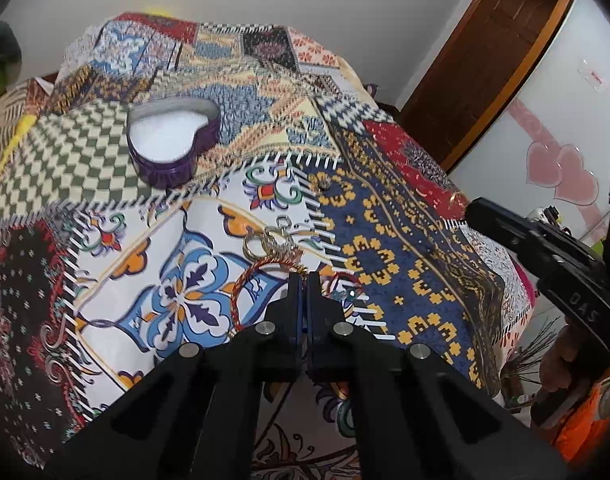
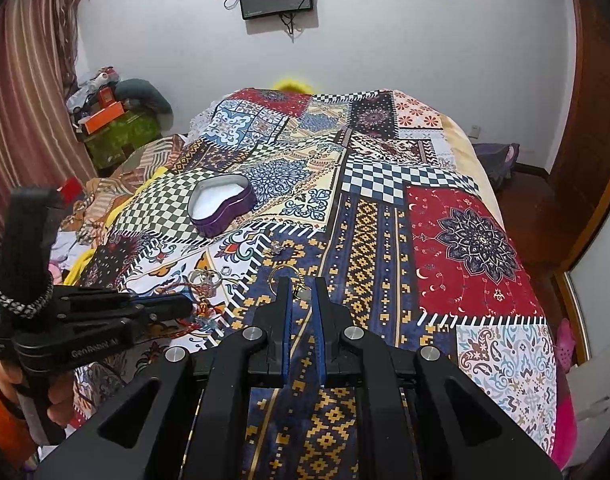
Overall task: Organize jewelry
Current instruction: 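Carry both held items over the purple heart-shaped tin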
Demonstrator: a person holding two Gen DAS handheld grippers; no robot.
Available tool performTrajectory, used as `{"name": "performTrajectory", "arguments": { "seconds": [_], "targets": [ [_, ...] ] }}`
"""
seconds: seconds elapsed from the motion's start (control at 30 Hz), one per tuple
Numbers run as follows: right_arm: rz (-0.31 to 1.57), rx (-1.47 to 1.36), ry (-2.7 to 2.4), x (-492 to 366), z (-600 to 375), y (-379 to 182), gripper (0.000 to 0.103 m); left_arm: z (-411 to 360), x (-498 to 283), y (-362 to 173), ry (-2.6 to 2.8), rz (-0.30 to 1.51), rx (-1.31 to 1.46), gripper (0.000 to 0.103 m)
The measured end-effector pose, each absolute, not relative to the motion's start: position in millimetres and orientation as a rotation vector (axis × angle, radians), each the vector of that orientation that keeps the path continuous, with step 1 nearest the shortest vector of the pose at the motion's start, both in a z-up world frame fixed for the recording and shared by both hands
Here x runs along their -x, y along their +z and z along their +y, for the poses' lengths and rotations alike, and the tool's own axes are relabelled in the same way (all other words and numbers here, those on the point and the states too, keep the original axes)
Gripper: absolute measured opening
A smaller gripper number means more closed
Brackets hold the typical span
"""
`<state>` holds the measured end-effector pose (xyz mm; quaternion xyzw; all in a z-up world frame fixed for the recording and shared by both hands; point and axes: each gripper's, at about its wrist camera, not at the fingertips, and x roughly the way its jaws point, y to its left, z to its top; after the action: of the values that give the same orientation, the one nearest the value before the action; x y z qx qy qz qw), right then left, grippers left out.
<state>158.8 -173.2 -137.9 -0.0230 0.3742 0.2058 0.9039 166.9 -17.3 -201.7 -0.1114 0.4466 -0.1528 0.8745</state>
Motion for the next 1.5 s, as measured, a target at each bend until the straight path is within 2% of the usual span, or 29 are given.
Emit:
{"name": "performTrajectory", "arguments": {
  "seconds": [0.9, 1.23, 1.5],
  "targets": [
    [0.673, 0.068, 0.501, -175.4, -128.3, -100.1, 0.008, 26.6, -170.3, -97.4, -0.188, 0.629, 0.142, 0.000],
    [0.655, 0.084, 0.575, -203.9, -91.0, -92.0, 0.008, 44.4, -198.3, -91.5, -0.135, 0.592, 0.125, 0.000],
    [0.724, 0.103, 0.603, -244.0, -72.5, -109.6, 0.008, 53.8, -230.0, -103.5, -0.103, 0.601, 0.130, 0.000]
  ]
}}
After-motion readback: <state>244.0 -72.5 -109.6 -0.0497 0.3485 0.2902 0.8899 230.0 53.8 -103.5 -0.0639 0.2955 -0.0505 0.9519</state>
